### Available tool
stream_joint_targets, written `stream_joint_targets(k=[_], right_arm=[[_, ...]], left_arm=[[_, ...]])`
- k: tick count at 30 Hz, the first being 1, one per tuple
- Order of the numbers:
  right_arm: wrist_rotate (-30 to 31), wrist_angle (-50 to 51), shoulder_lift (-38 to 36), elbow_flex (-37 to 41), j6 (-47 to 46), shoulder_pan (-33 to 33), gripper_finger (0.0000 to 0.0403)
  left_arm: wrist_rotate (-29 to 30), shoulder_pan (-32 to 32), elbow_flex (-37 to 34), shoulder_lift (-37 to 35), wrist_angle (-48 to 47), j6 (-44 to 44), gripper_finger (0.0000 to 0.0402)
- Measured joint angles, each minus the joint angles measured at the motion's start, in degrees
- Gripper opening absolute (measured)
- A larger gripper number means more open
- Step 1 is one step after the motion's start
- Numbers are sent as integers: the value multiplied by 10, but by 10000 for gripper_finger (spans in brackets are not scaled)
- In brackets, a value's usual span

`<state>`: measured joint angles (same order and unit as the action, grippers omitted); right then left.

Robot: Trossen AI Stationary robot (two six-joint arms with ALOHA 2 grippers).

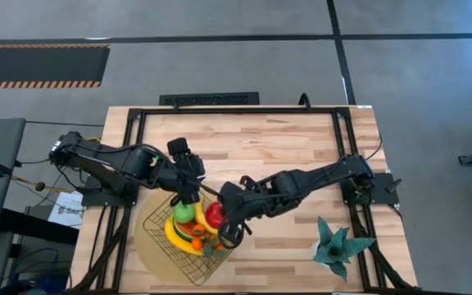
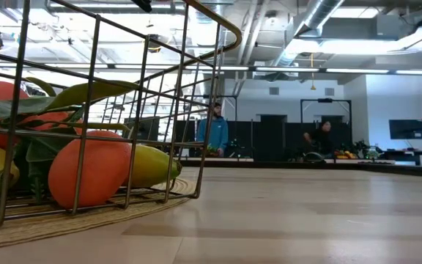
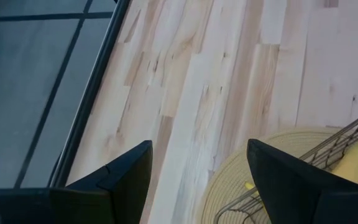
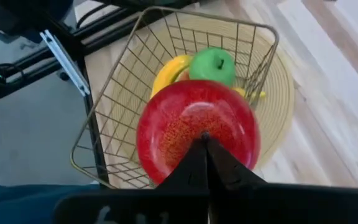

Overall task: Build produce basket
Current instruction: Put the red apple into the gold wire basket

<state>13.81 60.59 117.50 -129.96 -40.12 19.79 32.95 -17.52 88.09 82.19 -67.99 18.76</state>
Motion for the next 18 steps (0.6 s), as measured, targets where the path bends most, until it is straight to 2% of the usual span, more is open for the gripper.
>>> stream_joint_targets(k=[3,11,18], right_arm=[[0,-3,2,0,-4,8,0],[-6,-31,74,-1,-28,27,0],[-37,-33,129,-1,-53,29,0]], left_arm=[[-1,0,0,2,-5,-1,249],[-2,-1,-1,4,-21,-11,249],[-25,0,-1,3,-37,-11,249]])
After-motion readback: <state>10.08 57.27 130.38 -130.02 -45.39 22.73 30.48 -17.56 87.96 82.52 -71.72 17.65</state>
